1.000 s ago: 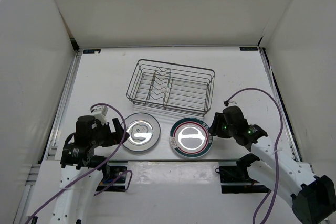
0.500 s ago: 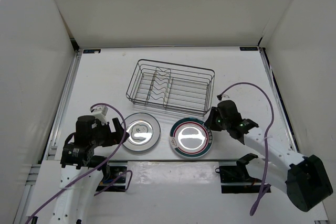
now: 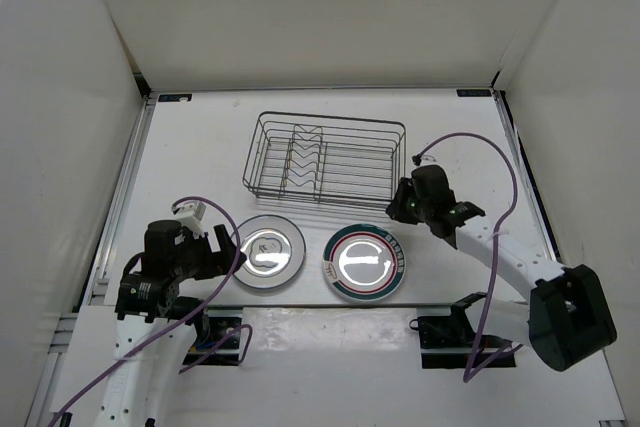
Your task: Unload the plates from the dish rack
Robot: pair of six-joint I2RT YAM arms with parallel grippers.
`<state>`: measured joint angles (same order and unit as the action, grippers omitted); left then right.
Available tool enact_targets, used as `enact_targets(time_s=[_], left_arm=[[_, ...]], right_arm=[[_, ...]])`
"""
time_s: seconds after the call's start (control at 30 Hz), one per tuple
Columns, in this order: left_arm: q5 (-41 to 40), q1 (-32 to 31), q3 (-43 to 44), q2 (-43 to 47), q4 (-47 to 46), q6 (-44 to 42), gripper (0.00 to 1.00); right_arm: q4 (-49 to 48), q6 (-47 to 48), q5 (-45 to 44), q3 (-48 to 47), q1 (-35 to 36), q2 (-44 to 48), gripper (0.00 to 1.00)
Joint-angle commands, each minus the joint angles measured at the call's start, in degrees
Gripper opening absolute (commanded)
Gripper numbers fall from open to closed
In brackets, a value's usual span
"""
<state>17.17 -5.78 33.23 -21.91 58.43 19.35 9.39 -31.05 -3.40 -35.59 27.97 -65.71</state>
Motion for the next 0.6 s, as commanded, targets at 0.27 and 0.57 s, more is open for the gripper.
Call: enact_targets(time_s=[0.27,0.57], left_arm=[[0.59,0.24,-0.27,0.03,-0.43,-0.55,1.0],[1.73,0.16,-0.54,-2.26,-1.04,-0.81,1.0]], right_arm=[[9.06,4.32,0.13,-14.05,-6.26,-0.22,0.51],[31.44,13.63,19.13,-22.23,-6.08,13.41,0.9]])
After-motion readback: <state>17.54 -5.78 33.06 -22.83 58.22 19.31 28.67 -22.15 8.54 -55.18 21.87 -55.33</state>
